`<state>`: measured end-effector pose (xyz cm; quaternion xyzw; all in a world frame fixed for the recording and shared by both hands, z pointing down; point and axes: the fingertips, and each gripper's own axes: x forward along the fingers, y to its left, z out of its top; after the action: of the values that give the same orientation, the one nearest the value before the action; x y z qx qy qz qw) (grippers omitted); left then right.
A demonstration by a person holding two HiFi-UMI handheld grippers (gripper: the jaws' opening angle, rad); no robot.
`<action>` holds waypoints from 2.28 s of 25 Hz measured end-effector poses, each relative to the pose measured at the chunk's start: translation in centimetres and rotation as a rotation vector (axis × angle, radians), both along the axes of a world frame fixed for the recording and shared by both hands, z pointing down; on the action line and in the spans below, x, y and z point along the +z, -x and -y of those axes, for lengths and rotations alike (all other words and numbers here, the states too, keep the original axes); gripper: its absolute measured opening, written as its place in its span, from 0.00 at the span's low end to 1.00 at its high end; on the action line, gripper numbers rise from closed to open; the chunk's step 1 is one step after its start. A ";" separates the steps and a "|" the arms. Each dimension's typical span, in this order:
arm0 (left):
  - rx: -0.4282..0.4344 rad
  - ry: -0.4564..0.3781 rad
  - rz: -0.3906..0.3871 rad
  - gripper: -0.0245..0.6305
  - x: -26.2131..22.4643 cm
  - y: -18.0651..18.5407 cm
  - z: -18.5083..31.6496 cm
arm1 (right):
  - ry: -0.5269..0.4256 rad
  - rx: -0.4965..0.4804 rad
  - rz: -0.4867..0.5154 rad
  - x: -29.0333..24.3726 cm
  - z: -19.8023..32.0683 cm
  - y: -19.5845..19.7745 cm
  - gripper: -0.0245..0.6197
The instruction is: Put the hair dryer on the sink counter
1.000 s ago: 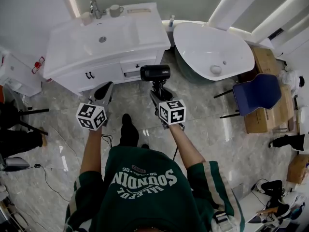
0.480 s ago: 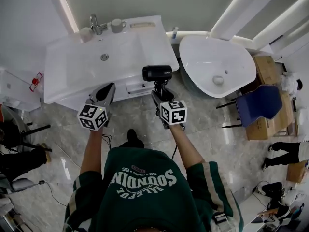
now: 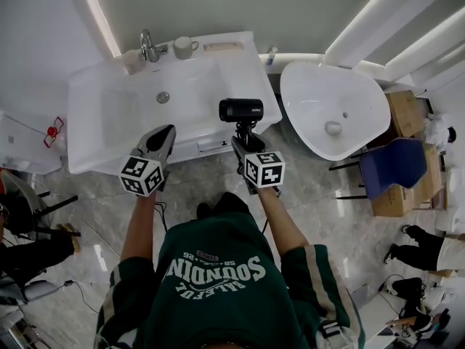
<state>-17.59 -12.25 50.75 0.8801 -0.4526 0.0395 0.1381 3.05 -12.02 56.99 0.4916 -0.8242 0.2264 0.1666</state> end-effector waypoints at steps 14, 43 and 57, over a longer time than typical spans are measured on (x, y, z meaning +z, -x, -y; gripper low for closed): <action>-0.002 0.021 0.006 0.11 0.8 -1.7 14.0 | 0.028 -0.001 -0.010 2.1 13.6 -1.5 0.35; -0.119 0.145 0.033 0.11 3.9 -2.5 26.2 | 0.239 -0.055 -0.087 11.5 27.5 -5.2 0.35; -0.218 0.189 0.034 0.11 5.8 1.2 27.4 | 0.300 -0.083 -0.205 16.7 33.8 -4.6 0.35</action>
<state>-18.77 -39.61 56.55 0.8079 -0.5421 0.0816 0.2162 7.64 -45.85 73.70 0.4474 -0.7796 0.2883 0.3302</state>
